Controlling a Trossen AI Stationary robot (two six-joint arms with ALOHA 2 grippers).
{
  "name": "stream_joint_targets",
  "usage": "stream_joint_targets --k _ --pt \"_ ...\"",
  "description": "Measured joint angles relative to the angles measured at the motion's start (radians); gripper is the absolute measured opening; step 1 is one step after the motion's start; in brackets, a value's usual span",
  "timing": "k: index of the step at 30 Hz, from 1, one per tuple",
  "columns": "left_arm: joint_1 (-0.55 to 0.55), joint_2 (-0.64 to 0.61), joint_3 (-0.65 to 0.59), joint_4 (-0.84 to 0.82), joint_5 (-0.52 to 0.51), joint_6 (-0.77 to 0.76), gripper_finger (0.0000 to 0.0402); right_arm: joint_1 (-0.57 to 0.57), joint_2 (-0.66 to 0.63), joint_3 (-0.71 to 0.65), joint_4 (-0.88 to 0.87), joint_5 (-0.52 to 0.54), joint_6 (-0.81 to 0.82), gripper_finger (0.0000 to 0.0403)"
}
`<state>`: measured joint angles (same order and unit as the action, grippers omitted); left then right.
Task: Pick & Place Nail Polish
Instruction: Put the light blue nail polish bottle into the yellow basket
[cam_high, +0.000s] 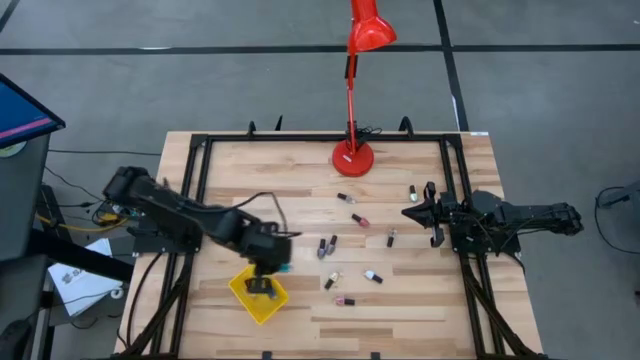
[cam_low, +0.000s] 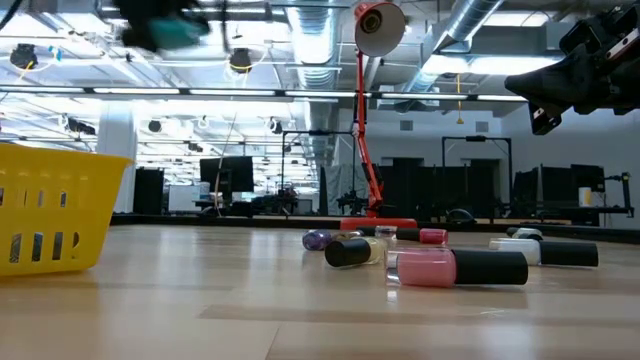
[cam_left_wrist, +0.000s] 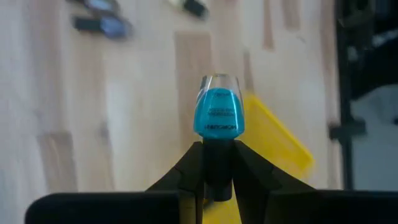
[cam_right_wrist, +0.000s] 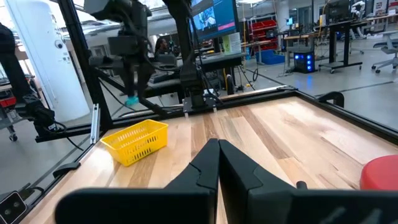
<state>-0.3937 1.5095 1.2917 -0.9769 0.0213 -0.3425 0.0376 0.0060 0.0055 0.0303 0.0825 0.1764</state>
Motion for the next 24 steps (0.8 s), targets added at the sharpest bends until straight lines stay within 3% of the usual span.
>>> stream_joint_targets --k 9,14,24 --pt "-0.181 -0.051 -0.17 0.002 0.013 -0.033 0.0046 0.0 0.0 0.0 0.0 0.0 0.0 0.0" --pt "-0.187 -0.03 -0.252 0.053 0.003 -0.011 0.0046 0.0 0.0 0.0 0.0 0.0 0.0 0.0" --pt "-0.181 -0.012 -0.346 0.159 -0.007 0.207 0.0047 0.0 0.0 0.0 0.001 0.0 0.0 0.0"
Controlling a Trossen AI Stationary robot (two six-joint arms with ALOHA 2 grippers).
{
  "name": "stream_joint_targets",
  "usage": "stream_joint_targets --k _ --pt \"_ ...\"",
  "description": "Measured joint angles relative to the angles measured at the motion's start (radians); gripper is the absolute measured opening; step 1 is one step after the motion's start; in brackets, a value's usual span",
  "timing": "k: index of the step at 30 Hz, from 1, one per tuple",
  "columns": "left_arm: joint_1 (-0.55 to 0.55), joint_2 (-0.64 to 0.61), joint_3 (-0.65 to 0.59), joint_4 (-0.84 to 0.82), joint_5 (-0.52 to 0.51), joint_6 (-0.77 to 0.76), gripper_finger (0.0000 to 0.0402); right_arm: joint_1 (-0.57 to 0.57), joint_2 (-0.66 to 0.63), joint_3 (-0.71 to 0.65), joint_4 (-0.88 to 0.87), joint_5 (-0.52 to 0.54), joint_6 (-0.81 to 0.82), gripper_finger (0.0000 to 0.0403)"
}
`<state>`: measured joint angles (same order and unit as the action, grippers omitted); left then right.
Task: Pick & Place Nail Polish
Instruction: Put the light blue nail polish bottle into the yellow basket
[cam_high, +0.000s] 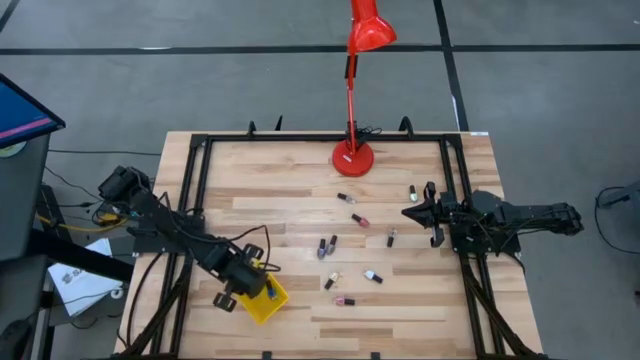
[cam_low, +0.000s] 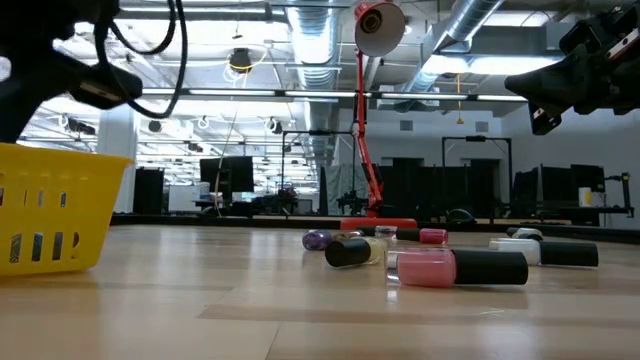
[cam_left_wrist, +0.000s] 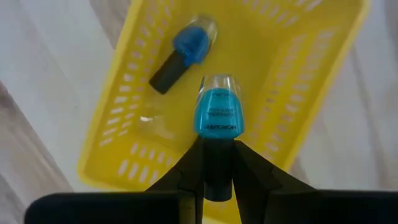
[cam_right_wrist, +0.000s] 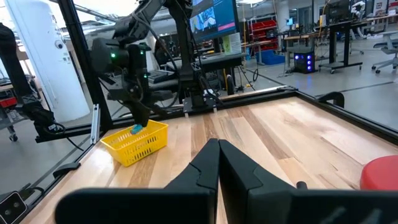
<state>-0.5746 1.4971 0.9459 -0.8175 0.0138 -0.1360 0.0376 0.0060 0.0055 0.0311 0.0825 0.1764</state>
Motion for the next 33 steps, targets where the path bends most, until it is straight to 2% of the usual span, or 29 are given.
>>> stream_joint_targets --k 8,16,24,33 --pt "0.041 0.008 -0.037 0.048 -0.043 0.161 0.005 0.0 0.0 0.0 0.003 0.0 0.0 0.0" --pt "0.057 0.008 -0.039 0.119 -0.049 0.26 0.0052 0.0 0.0 0.0 -0.001 0.0 0.0 0.0" --pt "0.053 0.068 -0.039 0.131 -0.029 0.339 0.0053 0.0 0.0 0.0 0.0 0.0 0.0 0.0" --pt "0.053 0.103 -0.039 0.132 0.003 0.342 0.0053 0.0 0.0 0.0 -0.001 0.0 0.0 0.0"
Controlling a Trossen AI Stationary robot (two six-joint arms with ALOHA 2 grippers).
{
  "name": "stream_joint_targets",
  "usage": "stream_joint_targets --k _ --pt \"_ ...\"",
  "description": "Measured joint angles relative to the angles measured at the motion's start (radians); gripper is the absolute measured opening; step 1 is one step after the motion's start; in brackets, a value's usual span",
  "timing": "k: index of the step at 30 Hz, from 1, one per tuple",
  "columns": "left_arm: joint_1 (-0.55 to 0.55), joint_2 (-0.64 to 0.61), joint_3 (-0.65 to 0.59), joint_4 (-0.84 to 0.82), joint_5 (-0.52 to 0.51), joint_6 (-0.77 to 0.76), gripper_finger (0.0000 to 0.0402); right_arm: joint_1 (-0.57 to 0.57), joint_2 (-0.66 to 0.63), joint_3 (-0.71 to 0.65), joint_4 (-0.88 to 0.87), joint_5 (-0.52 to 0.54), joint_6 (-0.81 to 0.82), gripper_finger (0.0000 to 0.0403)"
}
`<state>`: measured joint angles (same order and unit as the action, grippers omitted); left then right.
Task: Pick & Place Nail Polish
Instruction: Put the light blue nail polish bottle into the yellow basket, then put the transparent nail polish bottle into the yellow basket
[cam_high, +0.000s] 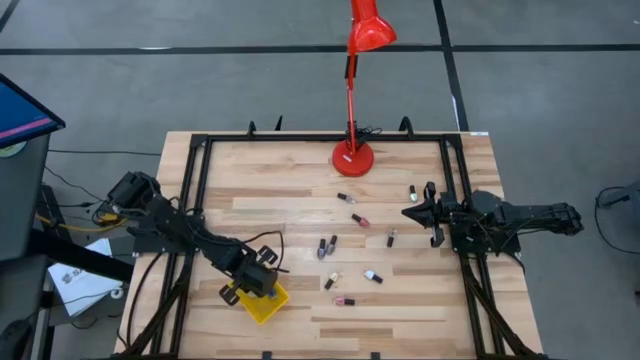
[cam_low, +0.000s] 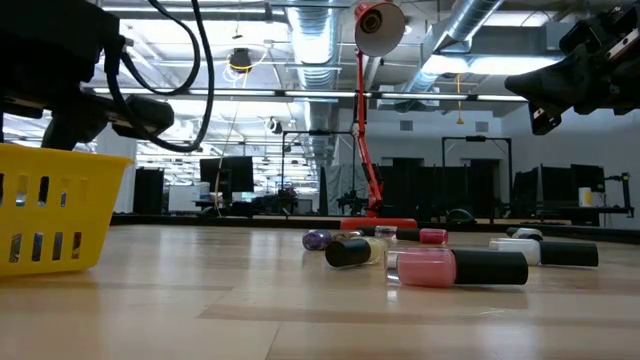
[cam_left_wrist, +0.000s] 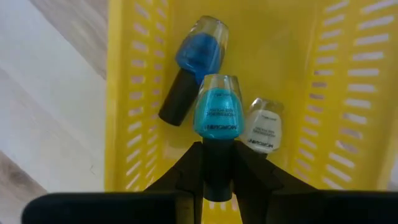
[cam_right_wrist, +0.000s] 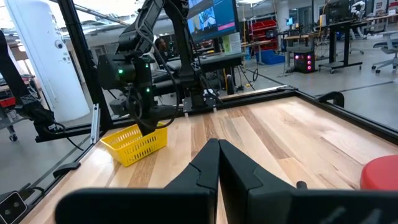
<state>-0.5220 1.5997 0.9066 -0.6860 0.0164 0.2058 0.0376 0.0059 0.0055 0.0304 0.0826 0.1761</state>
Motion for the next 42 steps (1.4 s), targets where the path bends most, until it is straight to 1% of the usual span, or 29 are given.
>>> stream_joint_targets --k 4,10,20,24,30,33,35,37,40,42 --pt "0.0 0.0 -0.002 0.001 0.012 0.051 0.0056 0.0 0.0 0.0 0.0 0.0 0.0 0.0" --pt "0.0 0.0 -0.019 0.003 0.068 0.109 0.0082 0.0 0.0 0.0 0.0 0.0 0.0 0.0" --pt "0.0 0.0 -0.023 0.015 0.044 0.111 0.0089 0.0 0.0 0.0 0.0 0.0 0.0 0.0" --pt "0.0 -0.009 -0.009 0.011 0.044 0.076 0.0089 0.0 0.0 0.0 0.0 0.0 0.0 0.0" --pt "0.038 -0.102 0.056 0.015 0.04 0.008 0.009 0.0 0.0 0.0 0.0 0.0 0.0 0.0" --pt "0.087 -0.181 0.082 0.028 0.033 -0.052 0.0095 0.0 0.0 0.0 0.0 0.0 0.0 0.0" --pt "0.125 -0.236 0.09 0.043 0.028 -0.085 0.0106 0.0 0.0 0.0 0.0 0.0 0.0 0.0" --pt "0.168 -0.288 0.094 0.104 0.009 -0.091 0.0121 0.0 0.0 0.0 0.0 0.0 0.0 0.0" --pt "0.229 -0.351 0.096 0.23 -0.087 -0.092 0.0148 0.0 0.0 0.0 0.0 0.0 0.0 0.0" --pt "0.281 -0.368 0.096 0.342 -0.125 -0.116 0.0169 0.0 0.0 0.0 0.002 0.0 0.0 0.0"
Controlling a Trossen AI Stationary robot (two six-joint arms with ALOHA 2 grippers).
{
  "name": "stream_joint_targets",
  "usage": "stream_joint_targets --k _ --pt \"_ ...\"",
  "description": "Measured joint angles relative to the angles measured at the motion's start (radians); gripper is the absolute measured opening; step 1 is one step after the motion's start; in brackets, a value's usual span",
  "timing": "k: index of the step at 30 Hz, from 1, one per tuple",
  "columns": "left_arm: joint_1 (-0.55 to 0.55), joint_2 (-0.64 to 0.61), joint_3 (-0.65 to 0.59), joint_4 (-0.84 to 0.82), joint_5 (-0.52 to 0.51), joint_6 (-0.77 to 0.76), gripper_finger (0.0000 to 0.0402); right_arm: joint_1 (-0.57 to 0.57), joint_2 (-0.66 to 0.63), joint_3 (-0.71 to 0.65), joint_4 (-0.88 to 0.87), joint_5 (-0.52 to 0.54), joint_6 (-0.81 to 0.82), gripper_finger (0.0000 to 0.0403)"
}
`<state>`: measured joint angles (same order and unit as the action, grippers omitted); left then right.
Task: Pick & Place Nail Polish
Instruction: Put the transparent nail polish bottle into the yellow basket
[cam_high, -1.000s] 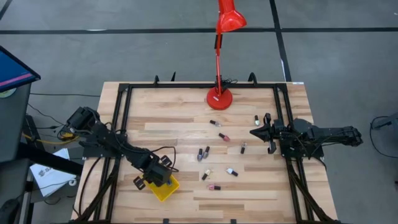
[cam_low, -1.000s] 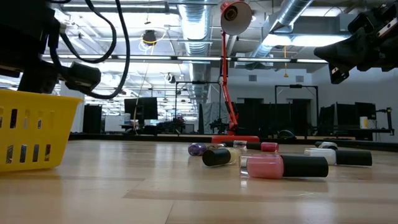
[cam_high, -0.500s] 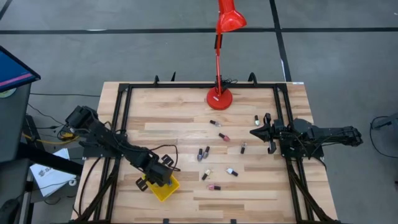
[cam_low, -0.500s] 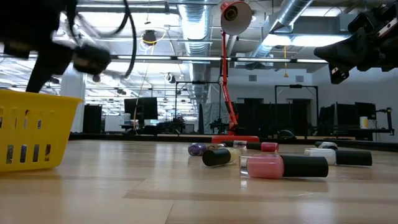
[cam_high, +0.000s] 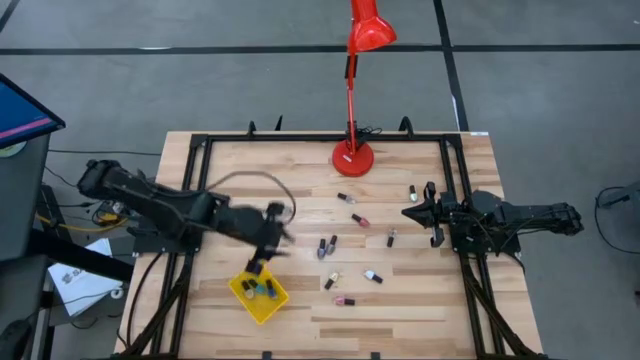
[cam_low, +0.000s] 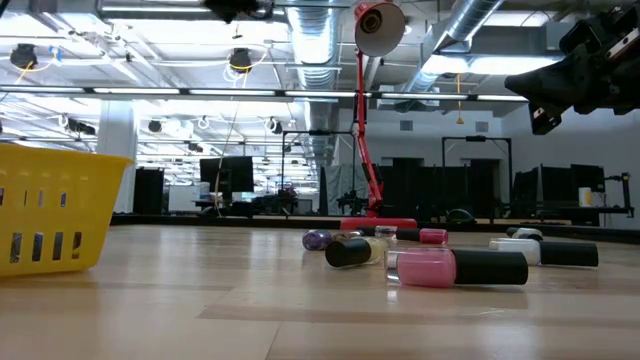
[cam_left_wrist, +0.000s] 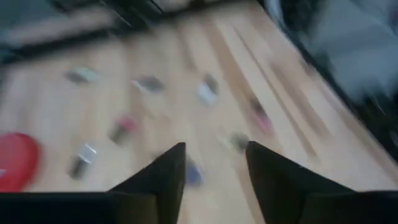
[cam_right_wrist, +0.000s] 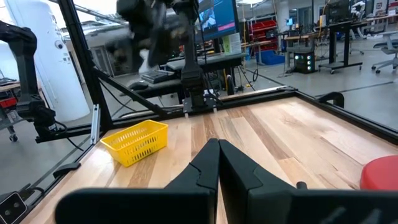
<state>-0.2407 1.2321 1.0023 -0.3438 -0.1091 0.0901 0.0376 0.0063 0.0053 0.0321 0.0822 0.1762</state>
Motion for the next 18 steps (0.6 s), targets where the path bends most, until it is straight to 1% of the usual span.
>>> stream_joint_targets --k 2,4,7,9,12,13,15,18 --pt "0.055 -0.001 0.0 0.091 -0.013 -0.052 0.0193 0.0 0.0 0.0 -0.002 0.0 0.0 0.0" --pt "0.098 0.018 0.0 0.151 -0.048 -0.106 0.0218 0.0 0.0 0.0 -0.002 0.0 0.0 0.0" --pt "0.129 0.074 0.0 0.178 -0.102 -0.133 0.0252 0.0 0.0 0.0 -0.002 0.0 0.0 0.0" --pt "0.134 0.13 0.008 0.187 -0.153 -0.133 0.0268 0.0 0.0 0.0 -0.002 0.0 0.0 0.0" --pt "0.139 0.234 0.061 0.19 -0.26 -0.154 0.0277 0.0 0.0 0.0 -0.002 0.0 0.0 0.0" --pt "0.146 0.27 0.082 0.191 -0.28 -0.154 0.0277 0.0 0.0 0.0 -0.002 0.0 0.0 0.0" --pt "0.167 0.344 0.131 0.191 -0.282 -0.146 0.0277 0.0 0.0 0.0 -0.002 0.0 0.0 0.0" --pt "0.221 0.44 0.2 0.192 -0.23 -0.143 0.0275 0.0 0.0 0.0 -0.002 0.0 0.0 0.0"
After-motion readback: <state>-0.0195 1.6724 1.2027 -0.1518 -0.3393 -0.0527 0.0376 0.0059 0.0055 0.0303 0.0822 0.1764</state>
